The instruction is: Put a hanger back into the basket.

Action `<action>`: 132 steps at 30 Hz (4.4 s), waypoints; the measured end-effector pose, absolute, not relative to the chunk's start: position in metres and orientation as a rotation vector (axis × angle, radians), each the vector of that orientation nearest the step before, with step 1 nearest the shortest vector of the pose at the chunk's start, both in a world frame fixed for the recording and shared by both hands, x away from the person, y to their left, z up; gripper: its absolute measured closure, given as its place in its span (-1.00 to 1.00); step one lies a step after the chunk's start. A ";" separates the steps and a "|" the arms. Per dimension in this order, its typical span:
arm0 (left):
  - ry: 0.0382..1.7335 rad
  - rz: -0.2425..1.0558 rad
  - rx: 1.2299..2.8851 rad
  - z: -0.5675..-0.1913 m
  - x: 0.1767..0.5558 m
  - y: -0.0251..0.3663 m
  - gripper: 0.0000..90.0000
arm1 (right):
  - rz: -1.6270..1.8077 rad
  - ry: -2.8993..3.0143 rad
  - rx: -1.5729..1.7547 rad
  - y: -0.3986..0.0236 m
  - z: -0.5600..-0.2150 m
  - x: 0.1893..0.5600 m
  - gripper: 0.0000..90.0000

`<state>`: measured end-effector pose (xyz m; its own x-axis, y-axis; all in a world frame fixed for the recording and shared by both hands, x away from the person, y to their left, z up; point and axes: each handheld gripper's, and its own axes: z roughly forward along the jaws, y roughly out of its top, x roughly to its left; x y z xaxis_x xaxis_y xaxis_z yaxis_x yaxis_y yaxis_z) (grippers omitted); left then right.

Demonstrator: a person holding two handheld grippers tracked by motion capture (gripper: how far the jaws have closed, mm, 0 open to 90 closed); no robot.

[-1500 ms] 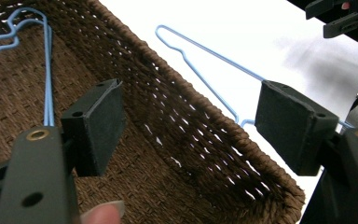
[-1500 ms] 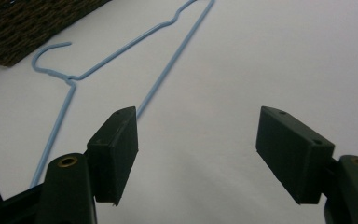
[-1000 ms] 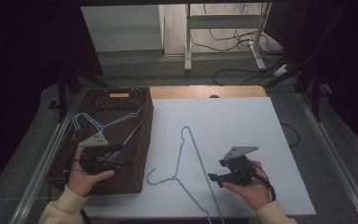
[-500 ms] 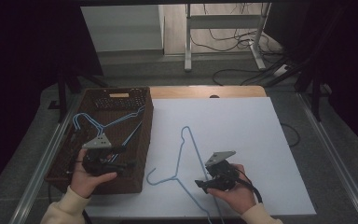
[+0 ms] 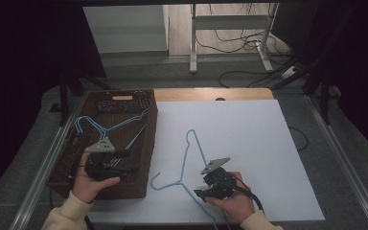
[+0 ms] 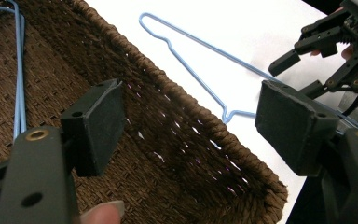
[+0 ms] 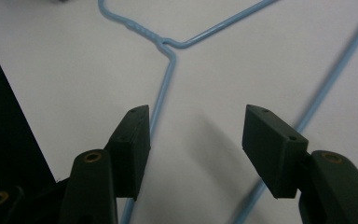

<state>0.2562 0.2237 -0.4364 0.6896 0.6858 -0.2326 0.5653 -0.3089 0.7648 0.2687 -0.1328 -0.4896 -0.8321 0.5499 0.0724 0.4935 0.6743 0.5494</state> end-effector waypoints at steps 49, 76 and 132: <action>0.970 0.169 1.997 -0.438 0.256 0.226 -0.46 | 0.438 2.583 1.354 -0.239 -0.494 0.321 1.00; 0.973 0.175 1.992 -0.437 0.254 0.229 -0.46 | 0.603 2.966 0.853 -0.081 -0.506 0.274 1.00; 0.964 0.155 2.010 -0.441 0.258 0.225 -0.46 | 0.822 2.893 0.926 -0.088 -0.497 0.332 1.00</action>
<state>0.2578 0.2253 -0.4412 0.6916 0.6818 -0.2386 0.5723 -0.3156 0.7569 0.3320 -0.0878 -0.4969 -0.8266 0.5400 0.1584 0.5426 0.6903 0.4785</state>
